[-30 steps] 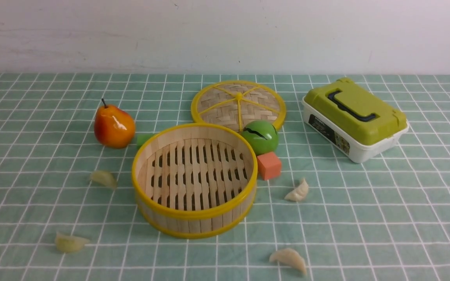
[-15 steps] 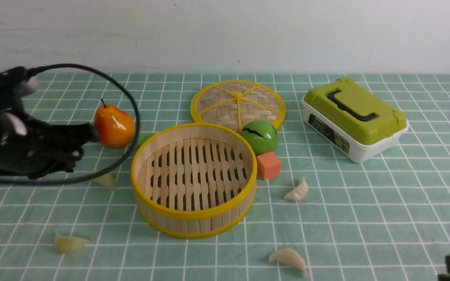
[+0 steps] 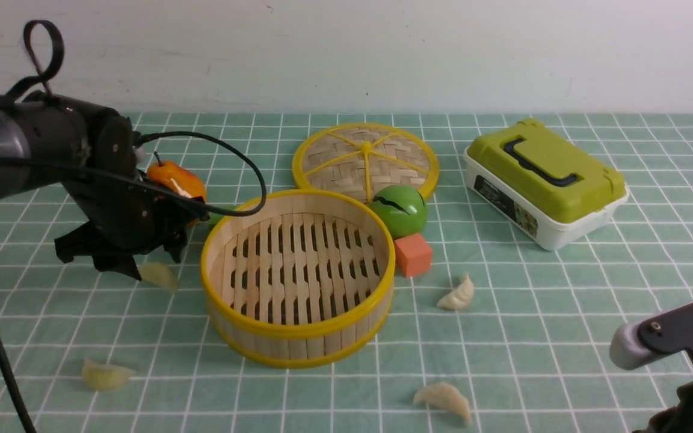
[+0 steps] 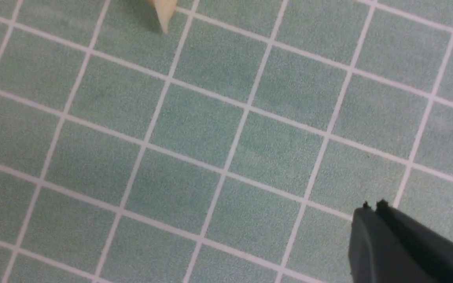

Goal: Put the dumplings into the steamer on the table with the blue tablecloth.
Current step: 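Reach for and grasp a dumpling on the table with the left gripper, then place the dumpling into the bamboo steamer basket with the left gripper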

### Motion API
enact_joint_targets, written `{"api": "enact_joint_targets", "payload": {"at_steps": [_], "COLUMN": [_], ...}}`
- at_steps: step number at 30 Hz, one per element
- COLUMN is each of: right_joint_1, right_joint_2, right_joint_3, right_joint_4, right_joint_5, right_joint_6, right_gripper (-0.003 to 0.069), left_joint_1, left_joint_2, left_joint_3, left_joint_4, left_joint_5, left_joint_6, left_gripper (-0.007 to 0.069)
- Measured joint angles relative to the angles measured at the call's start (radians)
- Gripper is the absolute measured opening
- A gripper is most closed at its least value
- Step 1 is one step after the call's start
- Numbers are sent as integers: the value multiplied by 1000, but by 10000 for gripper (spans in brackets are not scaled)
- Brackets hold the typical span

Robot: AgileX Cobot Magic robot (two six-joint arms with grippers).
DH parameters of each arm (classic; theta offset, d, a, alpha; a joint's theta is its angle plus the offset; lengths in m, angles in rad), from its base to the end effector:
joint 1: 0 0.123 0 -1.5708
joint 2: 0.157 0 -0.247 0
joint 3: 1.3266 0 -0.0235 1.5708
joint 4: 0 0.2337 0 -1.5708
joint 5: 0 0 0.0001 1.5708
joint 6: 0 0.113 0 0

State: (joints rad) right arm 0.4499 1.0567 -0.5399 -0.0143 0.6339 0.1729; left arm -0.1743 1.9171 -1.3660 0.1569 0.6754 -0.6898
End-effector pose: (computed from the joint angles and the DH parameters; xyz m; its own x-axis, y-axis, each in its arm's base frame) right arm 0.1722 0.0821 0.1796 -0.8461 -0.2302 -0.4807 -0.2991 0.9516 0.0708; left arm 0.3823 -0.0561 0.1539 -0.8233 -0.3977 -0.4049 -0.3679 0.9172 -0.1529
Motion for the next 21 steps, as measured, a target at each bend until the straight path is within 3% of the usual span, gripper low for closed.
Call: {"api": "enact_joint_targets", "payload": {"at_steps": [6, 13, 21], "right_joint_1": [0, 0, 0], "right_joint_2": [4, 9, 9], "right_joint_3": [-2, -8, -8], "right_joint_4": [3, 4, 14], "right_joint_5": [0, -26, -27], "right_joint_6": [0, 0, -1], "right_gripper": [-1, -1, 4], "left_joint_1": [9, 9, 9], "left_joint_2": [63, 105, 74], "left_joint_3": [-6, -30, -29], "left_joint_4": [78, 93, 90], "left_joint_5": [-38, -51, -41], "left_joint_6": [-102, -124, -39], "left_gripper": [395, 213, 200]}}
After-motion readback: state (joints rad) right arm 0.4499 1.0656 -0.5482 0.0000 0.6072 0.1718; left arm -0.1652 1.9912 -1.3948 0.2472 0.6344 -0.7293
